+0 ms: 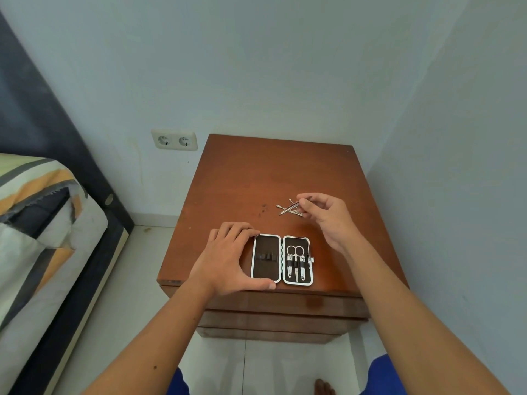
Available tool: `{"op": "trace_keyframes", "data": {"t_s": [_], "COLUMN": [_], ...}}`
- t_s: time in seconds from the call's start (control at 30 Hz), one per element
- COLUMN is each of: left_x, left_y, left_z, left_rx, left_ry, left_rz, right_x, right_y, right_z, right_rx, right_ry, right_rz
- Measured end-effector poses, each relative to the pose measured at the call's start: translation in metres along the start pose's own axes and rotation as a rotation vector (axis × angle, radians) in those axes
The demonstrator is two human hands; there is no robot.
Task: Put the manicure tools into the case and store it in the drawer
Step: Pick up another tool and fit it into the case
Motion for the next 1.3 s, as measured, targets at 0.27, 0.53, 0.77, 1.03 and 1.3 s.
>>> {"op": "trace_keyframes", "data": {"t_s": [0.27, 0.53, 0.77, 1.03, 1.3], "left_x": [0.000, 0.000, 0.000, 0.000, 0.001], "left_y": [-0.001, 0.000, 0.000, 0.000, -0.001], "left_z": [0.000, 0.001, 0.001, 0.001, 0.002], "left_rx": [0.002, -0.009, -0.020, -0.009, -0.012], "left_ry": [-0.004, -0.001, -0.003, 0.006, 0.009], "left_rz": [-0.020, 0.000, -0.002, 0.013, 0.010], "right_x": [0.002, 0.003, 0.005, 0.011, 0.023], "right_y": [0.015, 0.035, 0.041, 0.043, 0.037], "right_z": [0.000, 0.011, 0.013, 0.022, 0.020], "right_rx": [0.322, 0.539, 0.586, 0.676, 0.854], "right_ry": [0.071, 0.061, 0.082, 0.014, -0.066], "right_rz": [-0.072, -0.163, -0.171, -0.189, -0.254]}}
Point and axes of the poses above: each hand's wrist, its own x-axis away from the middle knuckle, its own y-axis out of the palm, z = x × y, the point moved 1 cm from there along -x, towards the middle knuckle, and after that the axes turned 11 degrees about -z, right-handed, at the moved point
